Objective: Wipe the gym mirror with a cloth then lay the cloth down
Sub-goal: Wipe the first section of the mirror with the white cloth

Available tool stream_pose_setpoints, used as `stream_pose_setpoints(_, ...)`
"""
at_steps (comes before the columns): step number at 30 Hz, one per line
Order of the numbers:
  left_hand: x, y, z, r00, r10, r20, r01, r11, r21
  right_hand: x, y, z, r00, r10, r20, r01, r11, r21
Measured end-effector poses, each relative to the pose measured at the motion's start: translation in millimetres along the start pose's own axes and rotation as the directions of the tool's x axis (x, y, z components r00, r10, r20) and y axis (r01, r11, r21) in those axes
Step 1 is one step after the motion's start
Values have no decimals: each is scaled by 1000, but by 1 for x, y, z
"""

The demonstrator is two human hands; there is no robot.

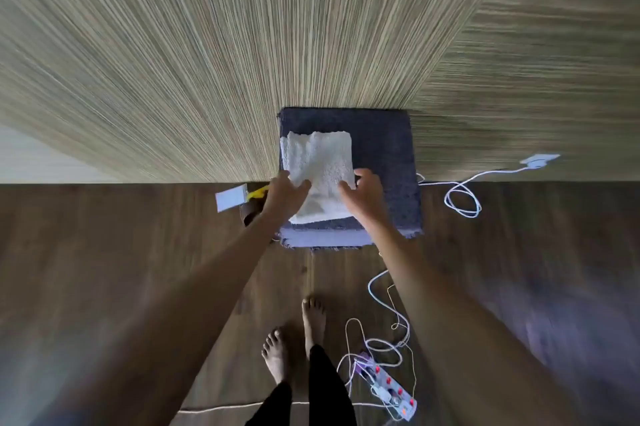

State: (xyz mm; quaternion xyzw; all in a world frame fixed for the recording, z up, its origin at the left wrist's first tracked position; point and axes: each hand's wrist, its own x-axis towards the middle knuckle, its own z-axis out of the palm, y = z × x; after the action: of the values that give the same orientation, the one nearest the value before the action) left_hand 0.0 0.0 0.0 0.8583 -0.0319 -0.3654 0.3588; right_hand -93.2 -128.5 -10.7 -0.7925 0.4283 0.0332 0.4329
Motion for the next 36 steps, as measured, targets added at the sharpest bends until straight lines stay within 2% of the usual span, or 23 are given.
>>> stream_pose_setpoints(3,18,14,14,985,-141,-100,146,988,42,26,-8,3,998,61,18,-60,996,-69)
stream_pose_setpoints(8,32,29,31,955,-269,-126,273,962,11,48,-11,19,998,61,16,-59,994,-92)
stream_pose_setpoints(10,35,25,32,946,-297,-132,293,955,-49,51,-7,24,991,127,36,-129,990,59)
stream_pose_setpoints(13,38,15,25,952,-298,-66,280,938,-203,50,-6,20,965,224,136,-258,898,356)
stream_pose_setpoints(16,34,12,15,962,-270,48,269,894,-359,45,-12,8,961,195,196,-266,842,470)
stream_pose_setpoints(20,15,16,1,975,-199,100,221,804,-552,27,-29,-11,949,101,298,-251,816,521)
stream_pose_setpoints(24,-13,36,-18,969,-170,181,248,716,-653,6,-51,-42,958,-24,287,-156,794,587)
stream_pose_setpoints(28,-51,79,-51,971,30,238,164,641,-750,-23,-93,-89,944,-208,256,-32,715,698)
stream_pose_setpoints(31,-82,118,-87,953,182,243,79,623,-778,-49,-137,-128,930,-299,215,51,682,730)
stream_pose_setpoints(36,-132,184,-171,909,401,119,-162,599,-784,-92,-227,-195,877,-470,101,262,644,719)
